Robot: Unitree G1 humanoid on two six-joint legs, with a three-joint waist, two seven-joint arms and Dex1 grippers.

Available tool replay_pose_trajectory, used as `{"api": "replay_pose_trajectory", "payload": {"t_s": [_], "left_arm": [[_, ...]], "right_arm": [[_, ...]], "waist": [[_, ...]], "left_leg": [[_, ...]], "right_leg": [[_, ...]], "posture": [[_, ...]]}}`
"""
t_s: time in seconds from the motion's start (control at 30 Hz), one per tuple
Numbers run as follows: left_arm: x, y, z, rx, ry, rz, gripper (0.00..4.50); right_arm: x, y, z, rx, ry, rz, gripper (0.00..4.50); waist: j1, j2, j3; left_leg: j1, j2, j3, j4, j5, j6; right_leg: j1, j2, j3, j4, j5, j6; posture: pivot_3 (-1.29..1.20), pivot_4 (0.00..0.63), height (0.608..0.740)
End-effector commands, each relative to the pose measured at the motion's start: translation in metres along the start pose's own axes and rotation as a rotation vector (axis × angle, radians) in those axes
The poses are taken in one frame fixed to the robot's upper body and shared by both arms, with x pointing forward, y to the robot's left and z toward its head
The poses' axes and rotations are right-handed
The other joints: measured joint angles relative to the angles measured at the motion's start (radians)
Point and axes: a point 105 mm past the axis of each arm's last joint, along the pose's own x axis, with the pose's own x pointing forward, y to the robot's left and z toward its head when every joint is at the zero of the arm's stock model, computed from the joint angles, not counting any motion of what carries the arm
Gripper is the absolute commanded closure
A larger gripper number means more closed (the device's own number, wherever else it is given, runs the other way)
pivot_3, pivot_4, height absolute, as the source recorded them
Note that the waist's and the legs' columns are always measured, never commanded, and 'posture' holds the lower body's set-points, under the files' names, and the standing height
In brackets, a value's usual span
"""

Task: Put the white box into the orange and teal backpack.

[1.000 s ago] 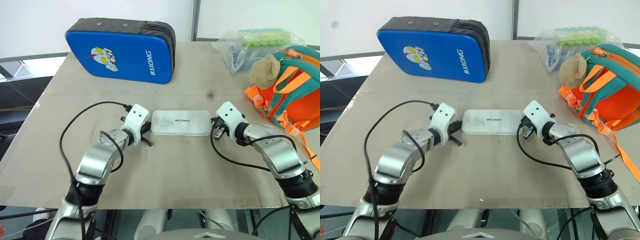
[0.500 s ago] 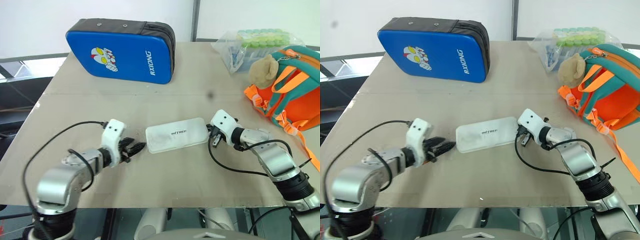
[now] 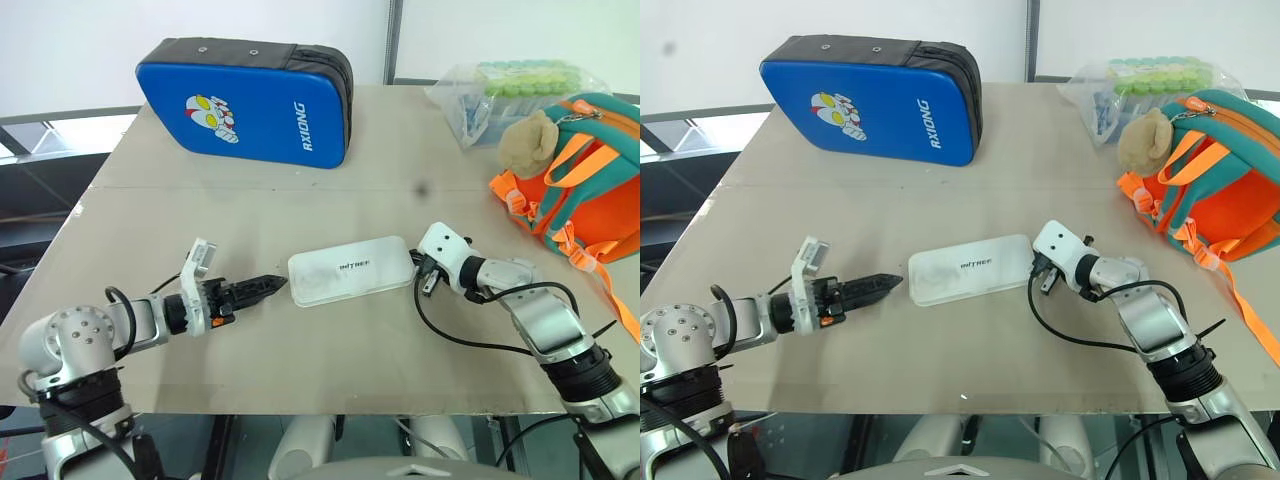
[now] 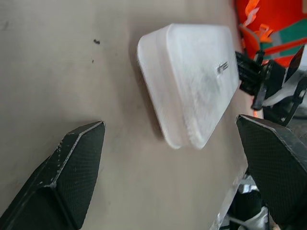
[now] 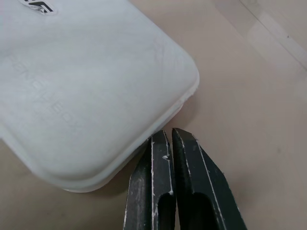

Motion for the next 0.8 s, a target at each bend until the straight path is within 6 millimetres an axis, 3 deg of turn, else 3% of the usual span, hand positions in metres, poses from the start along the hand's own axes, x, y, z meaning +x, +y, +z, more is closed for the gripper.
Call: {"api": "replay_pose_trajectory", "payload": {"t_s": [0.03,0.2,0.3,0.47,0.53,0.57,0.63,0.73,0.8], "left_arm": [[0.018,0.000,-0.007,-0.054,0.024,-0.028,0.02],[0.030,-0.007,-0.012,-0.070,0.029,-0.076,0.02],[0.033,-0.010,-0.012,-0.062,0.021,-0.084,0.96],[0.033,-0.016,-0.005,-0.060,-0.024,-0.111,3.23],[0.032,-0.020,0.000,-0.056,-0.051,-0.126,3.38],[0.032,-0.021,0.003,-0.055,-0.066,-0.136,3.38],[0.033,-0.032,0.011,-0.034,-0.099,-0.179,3.38],[0.038,-0.042,0.021,-0.014,-0.132,-0.215,3.38],[0.044,-0.047,0.029,0.000,-0.152,-0.223,3.38]], "right_arm": [[0.007,0.018,0.021,-0.044,-0.075,0.085,4.50],[0.015,0.030,0.034,-0.052,-0.117,0.125,4.50],[0.014,0.027,0.037,-0.034,-0.131,0.106,4.50],[-0.001,0.009,0.037,0.051,-0.149,0.032,4.50],[-0.016,-0.002,0.041,0.115,-0.183,-0.003,4.50],[-0.022,-0.007,0.041,0.132,-0.194,-0.021,4.26],[-0.054,-0.022,0.042,0.202,-0.240,-0.107,3.72],[-0.095,-0.031,0.051,0.306,-0.338,-0.164,2.43],[-0.117,-0.036,0.050,0.327,-0.340,-0.198,1.20]], "waist": [[0.002,0.000,0.000],[0.001,0.001,-0.001],[0.002,0.001,-0.001],[0.004,0.000,-0.002],[0.002,0.000,-0.002],[0.002,0.000,-0.002],[0.010,0.000,-0.002],[0.023,0.000,-0.001],[0.024,0.000,-0.001]], "left_leg": [[0.001,0.000,0.000,0.000,0.000,0.000],[0.009,0.000,0.000,-0.001,-0.003,0.004],[0.009,0.000,0.000,-0.001,-0.003,0.004],[0.009,0.000,-0.001,-0.001,-0.003,0.003],[0.009,0.000,-0.001,-0.001,-0.003,0.003],[0.009,0.000,-0.001,-0.001,-0.003,0.003],[0.008,0.000,-0.001,-0.001,-0.003,0.003],[0.007,0.000,-0.002,-0.001,-0.004,0.003],[0.006,0.000,-0.002,-0.001,-0.004,0.003]], "right_leg": [[0.001,0.000,0.000,0.000,0.000,0.000],[0.008,0.000,0.000,-0.001,0.000,0.000],[0.008,0.000,0.000,-0.001,0.000,0.000],[0.008,0.000,-0.001,-0.001,0.000,0.000],[0.008,0.000,-0.001,-0.001,0.000,0.000],[0.008,0.000,-0.001,-0.001,0.000,0.000],[0.008,0.000,-0.001,-0.001,0.000,0.000],[0.008,0.000,-0.001,-0.002,0.000,0.000],[0.008,0.000,-0.001,-0.002,0.000,0.000]], "posture": [[0.00,0.150,0.740],[0.00,0.150,0.740],[0.00,0.150,0.740],[0.00,0.150,0.740],[0.00,0.150,0.740],[0.00,0.150,0.740],[0.00,0.150,0.740],[0.00,0.150,0.740],[0.00,0.150,0.740]]}}
